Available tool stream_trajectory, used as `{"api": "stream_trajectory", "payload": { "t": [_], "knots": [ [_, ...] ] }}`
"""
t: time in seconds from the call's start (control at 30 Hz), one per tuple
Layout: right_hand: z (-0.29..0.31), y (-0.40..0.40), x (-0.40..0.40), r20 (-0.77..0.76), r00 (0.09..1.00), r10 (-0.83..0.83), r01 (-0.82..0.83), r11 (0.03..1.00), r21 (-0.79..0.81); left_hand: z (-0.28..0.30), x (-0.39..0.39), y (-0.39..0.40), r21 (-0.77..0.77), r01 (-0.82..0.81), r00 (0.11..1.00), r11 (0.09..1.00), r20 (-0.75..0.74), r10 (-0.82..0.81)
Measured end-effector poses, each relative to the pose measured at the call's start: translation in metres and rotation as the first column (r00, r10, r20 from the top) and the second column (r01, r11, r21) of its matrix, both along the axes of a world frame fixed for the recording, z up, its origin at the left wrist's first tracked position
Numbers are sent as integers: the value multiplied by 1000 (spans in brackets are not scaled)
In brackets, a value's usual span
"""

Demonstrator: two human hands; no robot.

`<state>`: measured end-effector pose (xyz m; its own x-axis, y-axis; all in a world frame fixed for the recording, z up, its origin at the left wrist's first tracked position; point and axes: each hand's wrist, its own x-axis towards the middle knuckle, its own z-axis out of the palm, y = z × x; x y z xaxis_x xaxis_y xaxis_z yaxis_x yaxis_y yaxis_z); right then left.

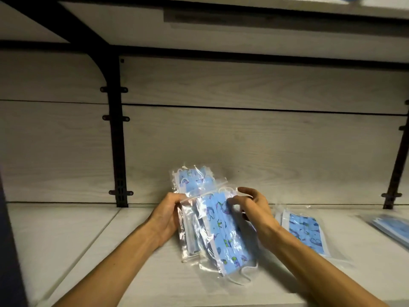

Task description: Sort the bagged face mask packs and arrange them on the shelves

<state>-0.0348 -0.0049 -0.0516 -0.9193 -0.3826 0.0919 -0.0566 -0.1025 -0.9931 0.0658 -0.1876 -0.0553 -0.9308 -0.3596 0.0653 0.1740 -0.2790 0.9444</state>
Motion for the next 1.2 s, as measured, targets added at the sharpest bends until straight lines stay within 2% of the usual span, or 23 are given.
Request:
{"api": "stream_trajectory", "payload": {
  "t": [0.07,0.2,0.27,0.43,0.5,0.57,0.67,0.83,0.9,0.97,1.03,1.07,1.13,1.2],
  "knots": [
    [4,2,-4,-2,1000,20,-20,1000,-7,2,1,0,12,-9,1000,1000,4,9],
    [3,7,-15,-150,988,31,-24,998,51,8,1,0,95,-74,997,993,-3,74],
    [2,7,-19,-103,995,-15,14,1000,-12,9,2,0,101,-85,996,991,-1,85],
    [18,4,-26,135,983,-126,156,957,-245,12,2,-1,133,-141,990,981,-9,143],
    [26,4,-24,244,963,-117,199,918,-344,10,0,-5,155,-160,987,975,13,160],
    [35,9,-24,290,956,-43,171,885,-433,7,-3,-10,184,-169,985,968,-10,174],
    [43,24,-27,260,965,-42,160,877,-453,4,-8,-13,217,-162,984,963,-31,173],
    [38,67,-46,311,915,-256,372,834,-409,12,-26,1,126,-77,997,989,12,76],
    [34,89,-58,290,912,-289,382,857,-345,17,-37,9,79,-34,999,996,31,32],
    [34,112,-70,229,935,-272,322,921,-218,23,-48,17,41,-15,998,999,68,12],
    [39,135,-80,81,969,-233,234,972,-4,28,-60,25,-7,-8,993,1000,118,9],
    [44,145,-86,-53,978,-200,206,965,164,28,-65,27,-51,-5,990,999,142,12],
    [59,156,-94,-332,943,-37,211,836,507,26,-72,32,-144,-4,981,990,190,32],
    [72,151,-97,-449,876,175,245,639,729,22,-74,35,-220,-43,973,975,214,91]
  ]
}}
